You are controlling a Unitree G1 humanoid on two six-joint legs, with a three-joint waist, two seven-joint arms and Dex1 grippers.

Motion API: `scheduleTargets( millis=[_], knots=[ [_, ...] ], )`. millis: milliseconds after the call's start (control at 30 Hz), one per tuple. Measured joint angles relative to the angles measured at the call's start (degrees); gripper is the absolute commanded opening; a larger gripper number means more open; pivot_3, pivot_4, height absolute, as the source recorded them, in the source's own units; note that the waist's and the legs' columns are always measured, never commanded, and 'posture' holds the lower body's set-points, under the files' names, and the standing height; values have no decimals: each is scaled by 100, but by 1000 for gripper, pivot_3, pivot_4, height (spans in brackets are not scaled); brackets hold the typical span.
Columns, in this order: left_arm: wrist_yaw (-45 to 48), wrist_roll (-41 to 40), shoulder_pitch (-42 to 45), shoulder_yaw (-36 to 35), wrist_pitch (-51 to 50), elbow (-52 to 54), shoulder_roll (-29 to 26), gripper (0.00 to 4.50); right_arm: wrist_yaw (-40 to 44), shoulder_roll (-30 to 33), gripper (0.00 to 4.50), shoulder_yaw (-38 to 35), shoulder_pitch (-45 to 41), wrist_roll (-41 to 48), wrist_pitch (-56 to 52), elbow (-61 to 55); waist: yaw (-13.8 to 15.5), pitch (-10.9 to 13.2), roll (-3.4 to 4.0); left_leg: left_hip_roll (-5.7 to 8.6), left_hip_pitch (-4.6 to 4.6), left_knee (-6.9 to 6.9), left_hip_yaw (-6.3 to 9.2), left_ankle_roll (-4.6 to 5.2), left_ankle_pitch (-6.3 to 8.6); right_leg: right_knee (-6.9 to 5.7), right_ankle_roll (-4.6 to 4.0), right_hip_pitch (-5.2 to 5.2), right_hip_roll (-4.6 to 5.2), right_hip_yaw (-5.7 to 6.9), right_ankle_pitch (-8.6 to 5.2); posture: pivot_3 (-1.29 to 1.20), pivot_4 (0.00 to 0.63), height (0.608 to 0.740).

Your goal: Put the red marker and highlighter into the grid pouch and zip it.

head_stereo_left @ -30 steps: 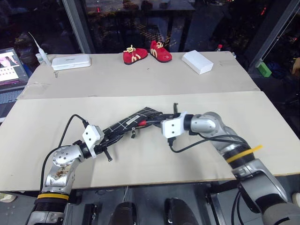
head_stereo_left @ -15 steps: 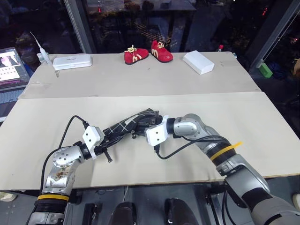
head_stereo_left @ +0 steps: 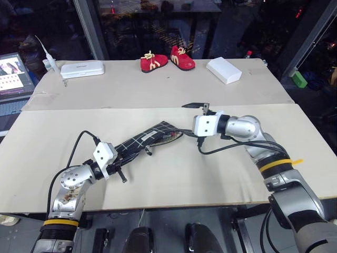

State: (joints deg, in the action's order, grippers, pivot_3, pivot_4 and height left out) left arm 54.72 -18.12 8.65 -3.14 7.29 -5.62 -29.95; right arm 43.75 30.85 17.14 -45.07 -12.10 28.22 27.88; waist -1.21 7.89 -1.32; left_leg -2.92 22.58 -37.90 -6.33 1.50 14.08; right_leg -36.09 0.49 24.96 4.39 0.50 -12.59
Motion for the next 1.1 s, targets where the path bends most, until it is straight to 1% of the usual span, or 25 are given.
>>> scheduleTargets(
  millis=[133, 200, 267, 333, 367, 433, 500, 567, 700, 767, 900, 1100],
  knots=[
    [19, 0, 1, 0, 0, -14, 2, 0, 29, -108, 4249, 2, 152, 21, -132, -126, -42, 0, 0, -1, -5, 0, 0, 0, 0, -4, 0, 0, -1, -4, 0, 0, 150, 740],
    [28, 0, 25, 7, 0, -25, 10, 0, 194, -172, 4249, -62, 268, 344, -575, -476, -30, 0, 0, -1, -4, 0, 2, 0, 0, -2, 0, -3, 0, -1, 0, 0, 150, 740],
    [33, 0, 68, 12, 0, -31, 26, 0, 560, -301, 4249, -254, 639, 1128, -1772, -1283, 13, 0, 0, -4, -3, 0, 6, 0, 0, 0, 0, -6, 0, 3, 0, 0, 150, 740],
    [34, 0, 78, 8, 4, -39, 30, 0, 907, -278, 4249, -298, 1039, 1818, -2829, -2011, 48, 0, 0, -6, -1, 0, 9, 1, 1, 2, 0, -7, 3, 5, 0, 0, 150, 740],
    [36, 1, 72, 4, 7, -48, 28, 0, 1104, -212, 4249, -295, 1306, 2194, -3412, -2444, 75, 0, 0, -6, 1, 0, 13, 2, 2, 4, 0, -9, 7, 8, 0, 0, 150, 740],
    [36, 4, 67, 6, 8, -59, 29, 0, 1377, -31, 4249, -301, 1692, 2703, -4252, -2964, 96, 0, 0, -2, 0, -2, 15, 4, 3, 7, 0, -12, 10, 7, 1, 0, 150, 740],
    [36, 4, 41, 2, 14, -65, 28, 0, 1598, 225, 4249, -308, 1995, 3035, -4861, -3302, 104, 0, -1, 0, -11, -4, 18, 5, 3, 11, 0, -24, 9, 7, 1, 0, 150, 740],
    [36, 4, 29, 1, 14, -76, 28, 0, 1599, 279, 4249, -312, 2114, 3134, -5235, -3435, 85, 0, -1, 0, -30, -4, 18, 5, 4, 12, -1, -39, 4, 6, 0, 0, 150, 740],
    [38, 3, 58, 11, 10, -81, 59, 0, 1088, -251, 4249, -237, 2057, 3137, -5957, -3453, 7, 0, -1, -7, -43, -2, 23, 4, 4, 4, -6, -46, -7, 6, -4, 0, 150, 740],
    [28, 0, 104, 10, -6, -86, 85, 0, 760, -638, 4249, -45, 1899, 3011, -6235, -3323, 10, 0, -1, -5, -41, -2, 19, 4, 3, 1, -6, -45, -7, 7, -3, 0, 150, 740],
    [-1, -6, 216, 11, -26, -84, 119, 0, 340, -1340, 4249, 284, 1561, 2809, -6506, -2987, 39, -1, -2, 1, -32, -3, 19, 3, 3, 6, -5, -45, -1, 12, -4, 0, 150, 740],
    [-11, -6, 215, 26, -52, -83, 158, 0, 86, -1950, 4249, 418, 1065, 2675, -6562, -2483, 45, -1, -2, 3, -27, -3, 20, 4, 3, 13, 0, -45, 1, 16, -1, 0, 150, 740]
  ],
)
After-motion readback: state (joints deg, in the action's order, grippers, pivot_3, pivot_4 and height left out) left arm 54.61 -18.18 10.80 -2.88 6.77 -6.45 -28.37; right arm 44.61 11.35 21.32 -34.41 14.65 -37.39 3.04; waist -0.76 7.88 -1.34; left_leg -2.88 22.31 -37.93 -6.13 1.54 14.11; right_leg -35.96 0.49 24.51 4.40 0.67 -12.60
